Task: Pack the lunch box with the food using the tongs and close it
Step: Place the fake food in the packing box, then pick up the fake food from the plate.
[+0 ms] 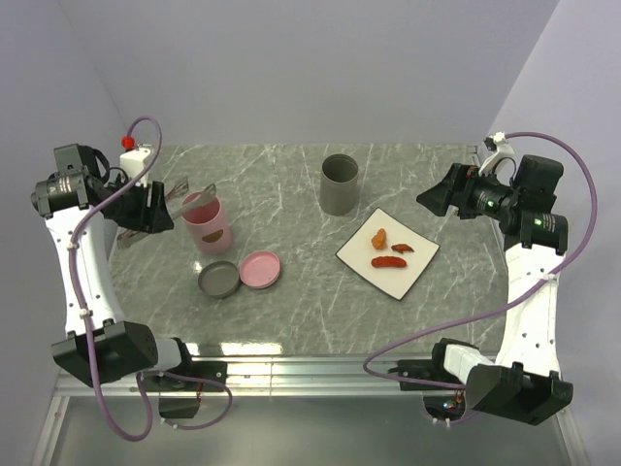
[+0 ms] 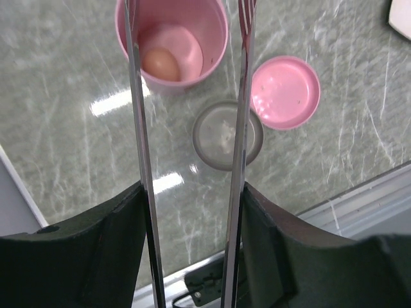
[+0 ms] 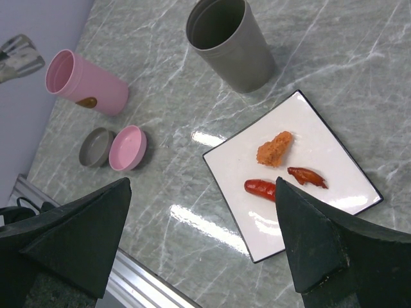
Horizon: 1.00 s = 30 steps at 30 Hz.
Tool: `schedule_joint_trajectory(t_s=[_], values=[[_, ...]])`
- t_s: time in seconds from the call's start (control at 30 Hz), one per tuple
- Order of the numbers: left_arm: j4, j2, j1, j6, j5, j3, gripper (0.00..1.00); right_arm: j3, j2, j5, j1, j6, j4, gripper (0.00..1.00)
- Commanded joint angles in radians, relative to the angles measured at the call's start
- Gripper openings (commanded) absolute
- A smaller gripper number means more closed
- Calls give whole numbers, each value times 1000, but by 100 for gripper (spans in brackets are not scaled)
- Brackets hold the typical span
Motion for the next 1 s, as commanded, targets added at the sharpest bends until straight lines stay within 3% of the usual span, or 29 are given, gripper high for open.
schedule_joint_trajectory(t_s=[0.0,0.13,0.37,0.53,0.73,0.87,0.97], values=[[-24,4,3,41,76,103,60,12,11,-21,-7,-11,18,100],[-21,32,-54,53,91,166,60,26,25,-30,-7,-11,17,100],[49,56,-392,-3,31,203,59,38,24,-19,-7,-22,1,100],[103,72,-586,-22,82,133,57,25,4,-5,-7,-27,4,100],[322,79,-872,-115,-25,-10,58,27,-10,15,-5,-25,-3,100],[445,124,-956,-201,-67,-51,58,38,-7,25,-7,-28,-14,100],[459,180,-1028,-178,-69,-56,58,15,-25,30,-7,-33,-14,100]])
